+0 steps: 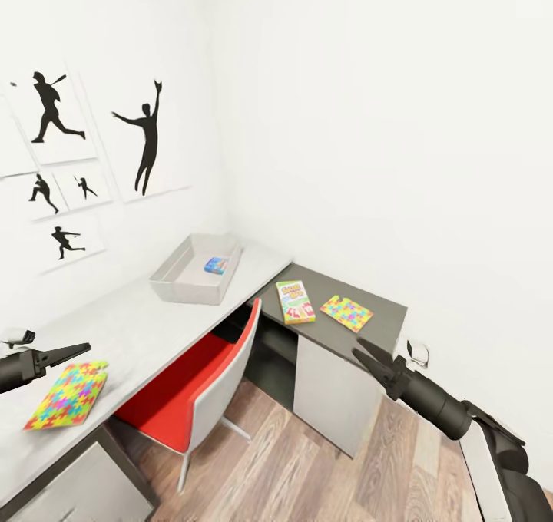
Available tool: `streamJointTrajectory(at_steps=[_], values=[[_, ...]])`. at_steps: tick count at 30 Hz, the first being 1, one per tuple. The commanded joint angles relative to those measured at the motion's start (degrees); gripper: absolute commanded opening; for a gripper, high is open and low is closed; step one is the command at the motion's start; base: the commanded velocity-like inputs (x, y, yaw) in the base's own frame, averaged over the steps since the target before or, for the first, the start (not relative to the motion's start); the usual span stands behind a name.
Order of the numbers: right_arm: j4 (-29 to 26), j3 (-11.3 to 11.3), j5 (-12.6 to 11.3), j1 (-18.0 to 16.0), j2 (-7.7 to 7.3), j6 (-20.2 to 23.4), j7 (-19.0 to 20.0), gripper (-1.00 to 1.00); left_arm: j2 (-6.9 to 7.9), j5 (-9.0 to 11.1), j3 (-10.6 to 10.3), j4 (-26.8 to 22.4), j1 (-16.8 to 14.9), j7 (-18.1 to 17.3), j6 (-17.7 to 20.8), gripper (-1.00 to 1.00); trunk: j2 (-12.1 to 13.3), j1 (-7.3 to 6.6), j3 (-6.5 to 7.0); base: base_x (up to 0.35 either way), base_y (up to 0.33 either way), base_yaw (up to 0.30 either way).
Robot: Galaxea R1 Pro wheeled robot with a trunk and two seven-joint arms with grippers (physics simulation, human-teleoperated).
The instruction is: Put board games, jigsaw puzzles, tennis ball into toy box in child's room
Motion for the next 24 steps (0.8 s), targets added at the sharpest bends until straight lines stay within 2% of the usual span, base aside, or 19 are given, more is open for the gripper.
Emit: streamJointTrajectory(at_steps=[1, 8, 24], values=[[0.0, 0.0, -0.3, -0.1, -0.01, 0.5, 0.0, 1.00, 0.01, 0.0, 0.0, 0.0, 0.0, -0.2, 0.6, 1.00, -0.1, 0.01, -0.09, -0.245, 0.116, -0.059], [0.0, 0.0, -0.3, -0.1, 0.00, 0.6, 0.0, 1.00, 0.01, 0.0, 0.0, 0.0, 0.0, -0.2, 0.6, 1.00, -0.1, 0.01, 0.24, -0.126, 0.052, -0.145], [0.0, 0.0, -0.4, -0.1, 0.00, 0.5, 0.2, 1.00, 0.01, -0.1, 1.1, 0.0, 0.0, -0.2, 0.6, 1.00, -0.1, 0.01, 1.17, -0.009, 0.004, -0.230]])
